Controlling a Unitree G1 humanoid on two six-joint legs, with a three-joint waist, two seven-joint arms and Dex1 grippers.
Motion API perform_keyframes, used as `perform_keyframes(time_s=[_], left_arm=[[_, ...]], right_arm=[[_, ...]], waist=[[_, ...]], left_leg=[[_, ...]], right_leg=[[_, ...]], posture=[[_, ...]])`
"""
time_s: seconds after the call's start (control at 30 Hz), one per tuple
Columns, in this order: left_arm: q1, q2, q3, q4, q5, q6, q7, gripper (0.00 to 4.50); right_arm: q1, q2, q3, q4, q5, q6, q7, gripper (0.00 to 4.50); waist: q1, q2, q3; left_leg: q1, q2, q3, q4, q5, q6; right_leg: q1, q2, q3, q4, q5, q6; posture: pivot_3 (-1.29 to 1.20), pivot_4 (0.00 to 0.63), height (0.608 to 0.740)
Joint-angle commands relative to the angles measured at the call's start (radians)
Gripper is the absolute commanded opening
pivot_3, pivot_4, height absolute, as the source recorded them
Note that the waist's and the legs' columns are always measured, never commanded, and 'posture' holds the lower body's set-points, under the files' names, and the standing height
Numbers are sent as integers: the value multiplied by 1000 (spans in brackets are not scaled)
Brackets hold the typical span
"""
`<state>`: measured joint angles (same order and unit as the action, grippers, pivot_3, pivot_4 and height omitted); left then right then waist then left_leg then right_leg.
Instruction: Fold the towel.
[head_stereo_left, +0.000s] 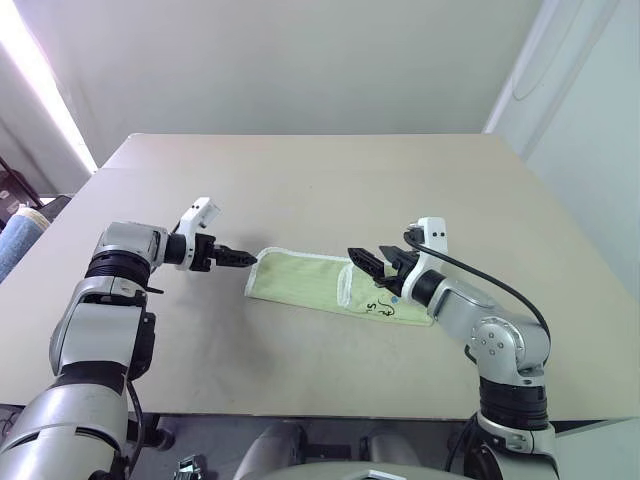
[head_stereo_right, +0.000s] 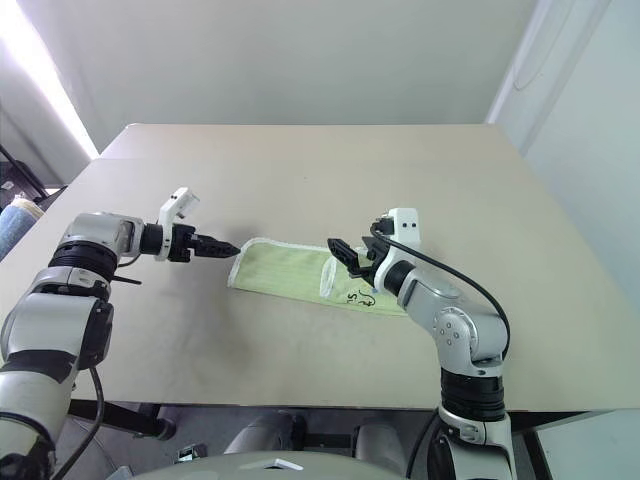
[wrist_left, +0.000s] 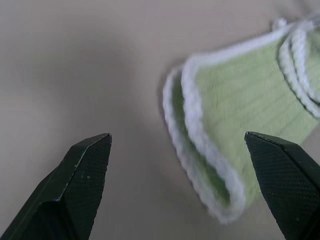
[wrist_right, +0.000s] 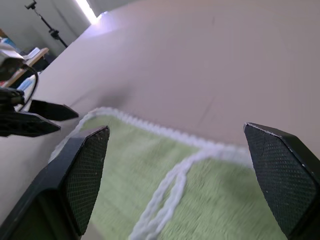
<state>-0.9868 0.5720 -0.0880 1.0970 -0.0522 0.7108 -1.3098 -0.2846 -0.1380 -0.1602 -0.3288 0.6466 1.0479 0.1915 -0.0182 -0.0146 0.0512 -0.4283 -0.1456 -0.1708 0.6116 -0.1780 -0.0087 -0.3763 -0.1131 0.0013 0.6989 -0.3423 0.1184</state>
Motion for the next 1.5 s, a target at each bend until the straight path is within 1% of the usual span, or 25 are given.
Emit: perform_keyframes(time_s=[0.03, 0.27, 0.37, 0.43, 0.5, 0.67, 0.77, 0.83, 0.9, 1.2, 1.23, 1.27, 1.33, 1.5], left_arm=[[-17, -14, 1, -1, -11, 62, -19, 4500], [7, -69, -46, -36, 8, 119, -29, 4500], [-14, -75, -18, -2, -9, 164, 7, 4500], [-18, -79, -13, 3, -8, 174, 26, 4500], [-16, -84, -17, 1, -5, 174, 31, 4500], [-25, -106, -15, -27, -28, 238, 13, 4500], [-16, -113, -25, -63, -41, 269, -14, 4500], [-12, -118, -28, -85, -48, 295, -19, 4500], [-10, -122, -28, -101, -53, 318, -16, 4500], [5, -124, -17, -109, -63, 308, 15, 4500], [8, -128, -18, -113, -65, 307, 19, 4122], [14, -130, -22, -123, -67, 303, 15, 3903], [21, -133, -24, -138, -75, 307, 5, 3262], [24, -131, -17, -173, -101, 329, -6, 1463]], right_arm=[[-30, 25, -29, -26, 53, 40, -26, 4484], [-36, 22, -70, -37, 100, 90, -64, 4484], [-34, 29, -104, -55, 148, 118, -80, 4484], [-26, 25, -114, -82, 187, 131, -72, 4484], [-2, -10, -83, -134, 195, 118, -31, 4484], [67, -178, 54, -252, 122, 38, 90, 4484], [114, -304, 155, -290, -1, -103, 178, 4484], [130, -352, 183, -284, -35, -131, 202, 4484], [131, -359, 173, -266, -36, -146, 208, 4484], [112, -339, 130, -202, -73, -187, 185, 4484], [111, -335, 127, -193, -79, -189, 179, 4500], [110, -332, 126, -186, -85, -191, 174, 4500], [110, -328, 126, -180, -93, -193, 170, 4500], [117, -323, 120, -184, -95, -192, 170, 4500]], waist=[[0, 0, 0], [3, 0, 0], [4, 0, 0], [4, 0, 0], [5, 0, 0], [6, 1, 0], [7, 0, 0], [6, 0, 0], [4, 0, 0], [7, 0, -1], [7, 0, -1], [7, 0, -1], [7, 0, 0], [6, -1, 0]], left_leg=[[0, 0, 0, 0, 0, 0], [0, 0, 0, 0, -1, -2], [0, 0, 0, 0, -1, -2], [0, -1, 0, 0, -1, -2], [0, -1, 0, 0, -1, -2], [1, -2, 1, 0, -1, -2], [0, -3, 1, 0, -1, -2], [-1, -3, 1, 0, -1, -2], [-2, -3, 1, 0, -2, -1], [-3, -3, 1, 0, -2, 0], [-3, -3, 1, 0, -2, 0], [-3, -3, 1, 0, -2, 0], [-3, -3, 1, 0, -2, 0], [-4, -3, 0, 0, -1, 2]], right_leg=[[0, 0, 0, 0, 0, 0], [0, 0, 0, 0, 0, 0], [1, -1, 1, 0, 0, 0], [1, -1, 0, 0, 0, 0], [1, -1, 1, 0, 0, 0], [2, -4, 0, -1, -1, 1], [3, -5, -1, -4, -2, 1], [4, -5, -1, -8, -2, 1], [4, -5, -1, -11, -1, 2], [4, -5, -2, -13, -1, 3], [4, -5, -2, -13, -1, 3], [4, -5, -2, -13, -1, 3], [4, -5, -2, -13, -1, 3], [3, -5, -2, -13, -1, 3]], posture=[[0, 0, 692], [0, 0, 692], [0, 0, 692], [0, 0, 692], [0, 0, 692], [0, 0, 692], [0, 0, 692], [0, 0, 692], [0, 0, 692], [0, 0, 692], [0, 0, 692], [0, 0, 692], [0, 0, 692], [0, 0, 692]])
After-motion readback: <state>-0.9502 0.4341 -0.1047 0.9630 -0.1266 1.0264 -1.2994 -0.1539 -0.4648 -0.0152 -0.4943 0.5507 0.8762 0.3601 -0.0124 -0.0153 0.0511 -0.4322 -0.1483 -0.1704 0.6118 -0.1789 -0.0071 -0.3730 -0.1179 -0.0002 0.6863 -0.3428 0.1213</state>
